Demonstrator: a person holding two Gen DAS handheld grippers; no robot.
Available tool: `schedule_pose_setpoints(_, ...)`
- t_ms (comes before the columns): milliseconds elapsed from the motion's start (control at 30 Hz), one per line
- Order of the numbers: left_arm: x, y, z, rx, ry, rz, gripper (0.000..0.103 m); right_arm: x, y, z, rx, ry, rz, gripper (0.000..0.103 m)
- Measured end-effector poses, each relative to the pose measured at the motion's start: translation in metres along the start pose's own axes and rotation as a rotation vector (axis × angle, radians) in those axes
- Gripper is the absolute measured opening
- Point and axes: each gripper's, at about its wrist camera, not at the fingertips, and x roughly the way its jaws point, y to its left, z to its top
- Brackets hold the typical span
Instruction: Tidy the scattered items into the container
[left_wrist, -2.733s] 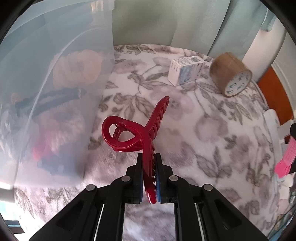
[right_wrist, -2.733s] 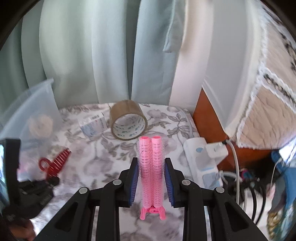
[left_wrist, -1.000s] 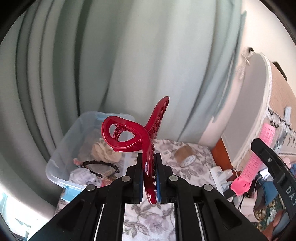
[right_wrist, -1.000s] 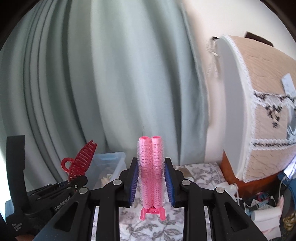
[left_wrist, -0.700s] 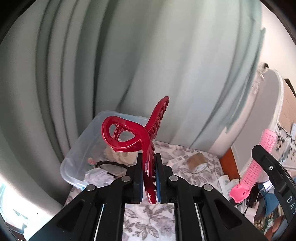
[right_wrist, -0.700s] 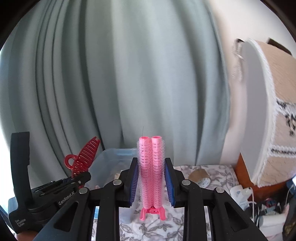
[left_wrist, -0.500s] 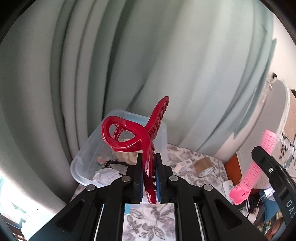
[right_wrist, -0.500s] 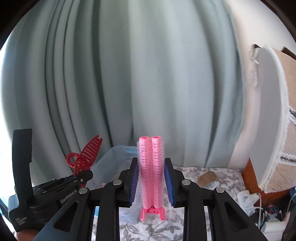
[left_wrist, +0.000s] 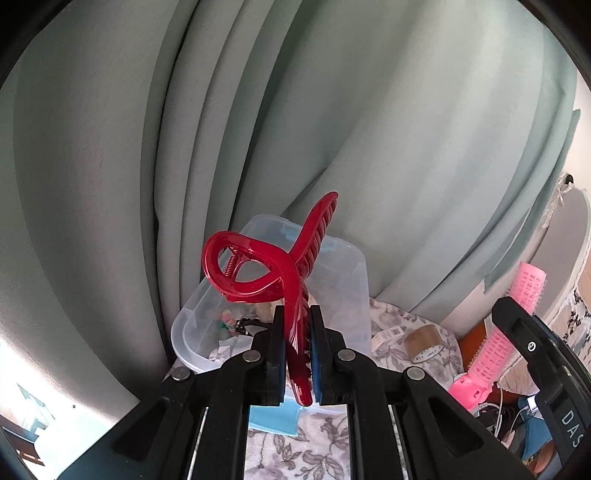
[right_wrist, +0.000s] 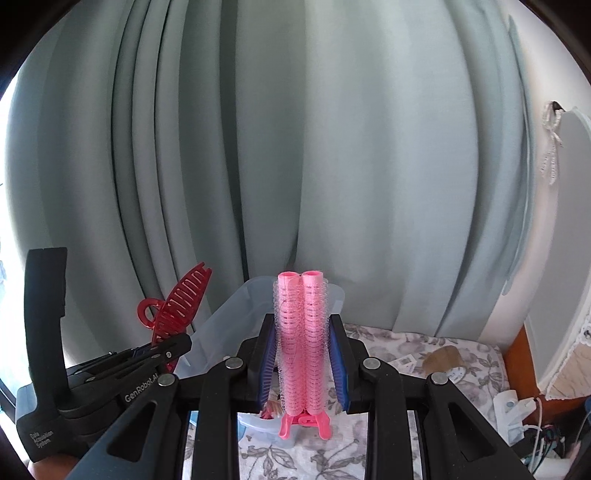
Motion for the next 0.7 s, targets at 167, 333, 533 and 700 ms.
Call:
schedule_pose_setpoints(167, 0.006, 0.007, 0.000, -0.016, 0.007, 0.005, 0.011, 0.010, 0.008, 0.000, -0.013, 0.015, 0.014, 0.029)
schedule_pose_setpoints(333, 0.013, 0.010, -0.001, -0.029, 0.020, 0.009, 0.011, 0.020, 0.015, -0.002, -0.021, 0.033, 0.024, 0.029)
schedule_pose_setpoints(533, 0.022, 0.014, -0.003, -0.039, 0.036, 0.014, 0.011, 0.033, 0.019, -0.007, -0.023, 0.060, 0.031, 0.029)
schedule_pose_setpoints(700, 0.034, 0.022, 0.001, -0.047, 0.054, 0.022, 0.011, 0.045, 0.019, -0.005, -0.024, 0.085, 0.041, 0.029)
